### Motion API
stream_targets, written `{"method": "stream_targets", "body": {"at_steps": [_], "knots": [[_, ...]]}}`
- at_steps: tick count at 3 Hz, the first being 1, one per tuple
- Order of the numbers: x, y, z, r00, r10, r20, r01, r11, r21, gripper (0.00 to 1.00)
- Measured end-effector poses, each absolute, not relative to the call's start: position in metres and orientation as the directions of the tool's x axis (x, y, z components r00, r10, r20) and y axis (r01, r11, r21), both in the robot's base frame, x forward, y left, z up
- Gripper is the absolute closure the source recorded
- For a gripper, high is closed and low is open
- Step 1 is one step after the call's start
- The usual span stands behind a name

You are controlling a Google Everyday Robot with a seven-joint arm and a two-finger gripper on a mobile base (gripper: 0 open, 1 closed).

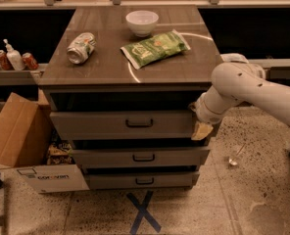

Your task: Open top drawer

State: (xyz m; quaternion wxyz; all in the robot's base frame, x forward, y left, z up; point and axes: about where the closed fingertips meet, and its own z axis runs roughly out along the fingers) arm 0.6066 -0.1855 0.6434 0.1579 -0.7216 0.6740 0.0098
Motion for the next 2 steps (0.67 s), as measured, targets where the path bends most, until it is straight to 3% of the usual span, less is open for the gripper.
{"method": "stream_targets", "body": {"at_steps": [1, 2], "knots": [[0.582, -0.176, 0.652, 0.118, -0.964, -0.239, -0.972, -0.063, -0.226, 0.64], [0.539, -0.161, 0.684, 0.186, -0.955, -0.232, -0.953, -0.118, -0.279, 0.94]]}}
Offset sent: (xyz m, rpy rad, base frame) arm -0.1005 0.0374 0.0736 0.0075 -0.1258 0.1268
